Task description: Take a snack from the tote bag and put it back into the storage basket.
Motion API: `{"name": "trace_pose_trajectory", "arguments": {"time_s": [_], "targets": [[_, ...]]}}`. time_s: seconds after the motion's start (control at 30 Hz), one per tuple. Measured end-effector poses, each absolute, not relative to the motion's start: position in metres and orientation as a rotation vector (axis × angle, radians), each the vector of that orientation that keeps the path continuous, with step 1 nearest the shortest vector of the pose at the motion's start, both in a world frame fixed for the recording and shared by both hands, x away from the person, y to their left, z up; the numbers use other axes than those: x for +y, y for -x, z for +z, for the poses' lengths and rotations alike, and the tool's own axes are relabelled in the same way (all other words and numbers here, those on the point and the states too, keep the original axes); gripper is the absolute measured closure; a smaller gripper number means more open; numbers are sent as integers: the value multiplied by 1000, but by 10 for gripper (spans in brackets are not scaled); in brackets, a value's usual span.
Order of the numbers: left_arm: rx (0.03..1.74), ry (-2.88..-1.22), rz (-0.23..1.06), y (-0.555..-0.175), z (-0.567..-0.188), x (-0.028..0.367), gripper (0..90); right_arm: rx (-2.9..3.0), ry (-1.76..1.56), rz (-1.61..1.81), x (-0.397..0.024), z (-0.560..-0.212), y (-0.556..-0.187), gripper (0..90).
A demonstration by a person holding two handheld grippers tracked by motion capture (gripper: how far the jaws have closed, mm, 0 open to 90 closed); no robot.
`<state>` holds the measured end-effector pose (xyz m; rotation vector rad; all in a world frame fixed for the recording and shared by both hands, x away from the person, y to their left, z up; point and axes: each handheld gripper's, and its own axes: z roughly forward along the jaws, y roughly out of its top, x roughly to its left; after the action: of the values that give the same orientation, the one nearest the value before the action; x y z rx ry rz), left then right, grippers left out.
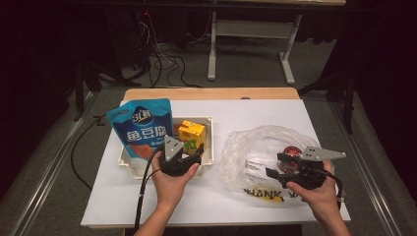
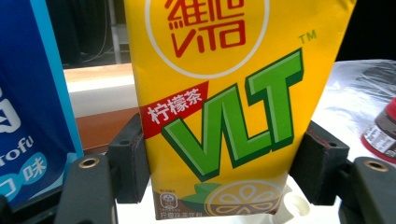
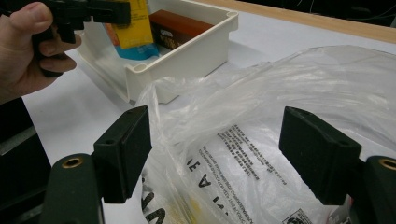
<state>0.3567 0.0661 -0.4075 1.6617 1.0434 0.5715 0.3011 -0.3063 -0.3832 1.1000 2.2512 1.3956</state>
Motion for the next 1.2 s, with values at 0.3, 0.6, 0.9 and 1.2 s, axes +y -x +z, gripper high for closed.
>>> {"name": "trace_pose_trajectory", "arguments": {"time_s": [0.3,0.6,0.9,1.2], "targets": [[1052,-1678,545,-374,-424,61,319,2251,-1109,1394,-308,-385,-302,271],[1081,-1681,549,-390,-438,62,318,2250,-1121,1395,-308,-386,-302,278],[1091,-1719,548,-403,-451,60,316,2243,-1128,1401,-310,-389,-303,285],[1112,-1796,542,-411,-457,59,315,2217,-1138,1402,-312,-389,-303,300]]}}
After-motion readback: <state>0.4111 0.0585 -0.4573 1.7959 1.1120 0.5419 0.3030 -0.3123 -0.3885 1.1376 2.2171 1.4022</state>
